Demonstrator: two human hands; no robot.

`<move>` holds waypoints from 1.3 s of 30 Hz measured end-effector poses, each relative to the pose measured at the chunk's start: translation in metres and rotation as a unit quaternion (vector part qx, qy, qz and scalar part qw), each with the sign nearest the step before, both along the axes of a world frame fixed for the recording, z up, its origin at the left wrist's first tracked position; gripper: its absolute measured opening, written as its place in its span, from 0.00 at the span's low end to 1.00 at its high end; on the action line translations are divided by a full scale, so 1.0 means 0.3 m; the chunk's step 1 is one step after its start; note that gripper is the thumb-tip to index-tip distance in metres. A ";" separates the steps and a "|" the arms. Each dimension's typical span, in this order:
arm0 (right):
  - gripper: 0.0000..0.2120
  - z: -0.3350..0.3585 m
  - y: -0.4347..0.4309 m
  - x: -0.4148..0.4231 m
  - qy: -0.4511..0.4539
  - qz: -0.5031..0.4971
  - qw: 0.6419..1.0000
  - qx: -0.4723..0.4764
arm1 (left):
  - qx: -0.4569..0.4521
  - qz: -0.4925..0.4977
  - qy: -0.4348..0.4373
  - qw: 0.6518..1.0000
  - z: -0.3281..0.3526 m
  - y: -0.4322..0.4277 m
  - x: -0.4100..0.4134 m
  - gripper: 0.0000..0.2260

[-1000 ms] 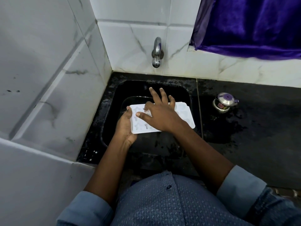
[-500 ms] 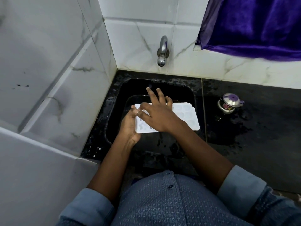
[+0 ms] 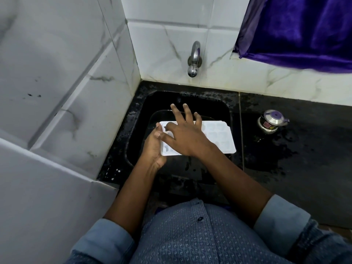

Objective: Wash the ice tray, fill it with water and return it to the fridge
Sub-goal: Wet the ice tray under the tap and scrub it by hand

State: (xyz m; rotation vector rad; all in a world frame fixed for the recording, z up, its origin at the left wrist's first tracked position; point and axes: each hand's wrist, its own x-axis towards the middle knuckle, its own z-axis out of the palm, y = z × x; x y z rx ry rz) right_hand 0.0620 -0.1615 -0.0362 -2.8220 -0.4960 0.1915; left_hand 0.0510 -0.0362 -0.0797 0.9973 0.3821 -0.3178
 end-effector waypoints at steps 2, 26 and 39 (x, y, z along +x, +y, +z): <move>0.33 -0.004 0.004 -0.005 0.004 0.001 1.000 -0.003 | 0.006 0.005 0.012 1.000 0.000 -0.001 -0.002 0.23; 0.30 0.027 0.012 0.008 -0.007 -0.007 1.000 0.029 | 0.007 -0.004 -0.008 1.000 0.022 0.009 0.004 0.23; 0.29 0.017 0.024 0.011 -0.008 0.008 0.999 0.036 | 0.015 0.025 0.008 1.000 -0.004 0.035 0.027 0.27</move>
